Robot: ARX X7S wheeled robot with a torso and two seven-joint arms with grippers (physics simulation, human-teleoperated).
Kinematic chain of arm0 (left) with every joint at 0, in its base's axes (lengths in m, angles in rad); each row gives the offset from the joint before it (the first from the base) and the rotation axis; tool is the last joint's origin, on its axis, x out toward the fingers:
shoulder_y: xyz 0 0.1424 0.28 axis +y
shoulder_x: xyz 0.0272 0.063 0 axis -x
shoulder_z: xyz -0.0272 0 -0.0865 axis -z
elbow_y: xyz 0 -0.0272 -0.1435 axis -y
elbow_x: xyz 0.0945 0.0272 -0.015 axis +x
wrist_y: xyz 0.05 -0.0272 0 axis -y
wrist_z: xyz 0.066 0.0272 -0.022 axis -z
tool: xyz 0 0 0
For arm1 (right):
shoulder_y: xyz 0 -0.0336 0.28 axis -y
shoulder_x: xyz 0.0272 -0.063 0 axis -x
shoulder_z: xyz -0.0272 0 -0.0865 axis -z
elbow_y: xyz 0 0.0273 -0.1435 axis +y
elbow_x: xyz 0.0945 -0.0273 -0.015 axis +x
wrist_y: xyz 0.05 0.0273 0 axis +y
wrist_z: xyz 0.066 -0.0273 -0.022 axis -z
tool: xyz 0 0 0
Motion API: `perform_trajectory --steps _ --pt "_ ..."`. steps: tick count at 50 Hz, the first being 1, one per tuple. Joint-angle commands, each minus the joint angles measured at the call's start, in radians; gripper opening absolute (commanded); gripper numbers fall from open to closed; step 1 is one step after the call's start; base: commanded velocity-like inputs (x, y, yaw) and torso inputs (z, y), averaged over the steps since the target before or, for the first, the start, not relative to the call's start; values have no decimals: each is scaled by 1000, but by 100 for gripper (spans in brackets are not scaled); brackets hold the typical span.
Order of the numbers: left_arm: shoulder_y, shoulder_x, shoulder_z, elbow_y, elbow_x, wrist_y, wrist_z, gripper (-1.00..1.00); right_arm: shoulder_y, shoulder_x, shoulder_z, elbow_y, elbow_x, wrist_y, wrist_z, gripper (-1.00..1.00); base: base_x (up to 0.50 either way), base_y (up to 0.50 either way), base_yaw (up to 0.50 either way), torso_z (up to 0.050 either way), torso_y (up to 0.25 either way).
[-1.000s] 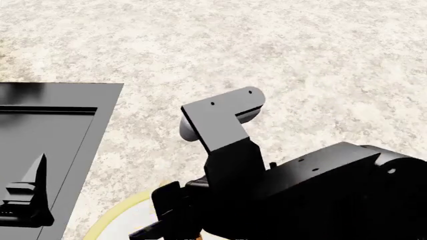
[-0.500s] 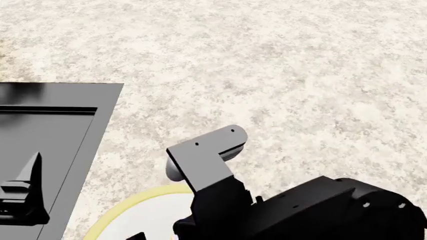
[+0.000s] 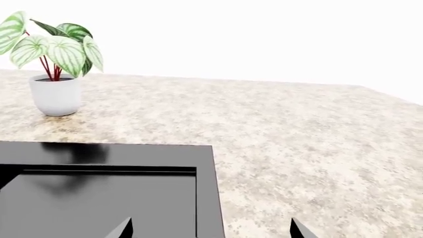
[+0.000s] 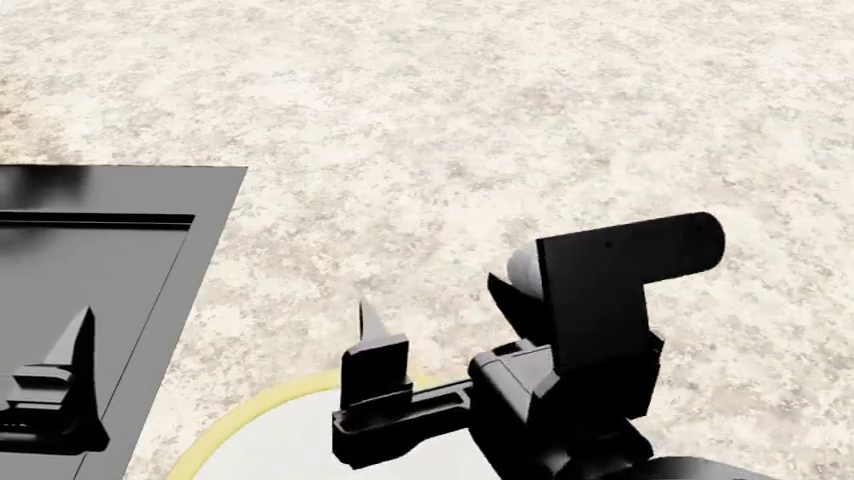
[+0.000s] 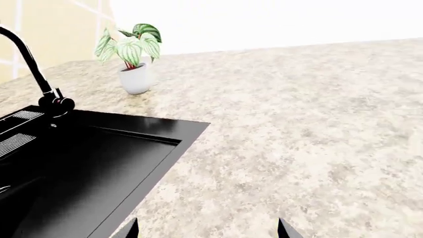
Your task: There is a mixed pile of frozen fruits and vegetables on the counter. Locate all the frozen vegetables and place the items in a bowl on the counter. Take all the frozen fruits and defrost them in a running sink.
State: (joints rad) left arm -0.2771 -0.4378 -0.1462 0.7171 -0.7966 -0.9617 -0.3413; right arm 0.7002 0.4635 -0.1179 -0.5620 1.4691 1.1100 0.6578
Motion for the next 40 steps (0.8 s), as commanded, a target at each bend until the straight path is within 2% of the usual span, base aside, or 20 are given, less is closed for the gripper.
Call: perform_trajectory --steps 1,3,8,10,11,13,17,27,34,40 --pt "6 -3 14 -10 15 25 13 100 -230 53 155 -175 -337 -180 -128 100 0 0 0 0 0" --pt "9 -6 12 3 10 23 10 100 -280 77 144 -205 -438 -215 -145 100 0 0 0 0 0" --pt "7 -2 53 -2 36 44 24 100 -355 94 112 -216 -546 -246 -144 100 0 0 0 0 0" --pt "23 -11 54 2 43 54 33 100 -375 93 140 -209 -525 -260 -150 100 0 0 0 0 0" --pt "27 -13 50 -2 47 62 37 100 -350 121 110 -202 -524 -222 -163 100 0 0 0 0 0" --pt "20 -11 59 -10 60 67 32 100 -348 105 151 -190 -480 -233 -151 100 0 0 0 0 0" --pt "16 -11 56 -16 60 72 32 100 -340 94 142 -179 -454 -223 -156 100 0 0 0 0 0" --pt "9 -16 27 6 28 58 16 100 -351 152 182 -228 -407 -188 -124 100 0 0 0 0 0" --pt "8 -25 10 24 9 48 7 100 -306 197 230 -307 -264 -120 -3 100 0 0 0 0 0" --pt "1 -23 8 13 13 54 2 100 -316 189 221 -300 -287 -139 -29 100 0 447 0 0 0"
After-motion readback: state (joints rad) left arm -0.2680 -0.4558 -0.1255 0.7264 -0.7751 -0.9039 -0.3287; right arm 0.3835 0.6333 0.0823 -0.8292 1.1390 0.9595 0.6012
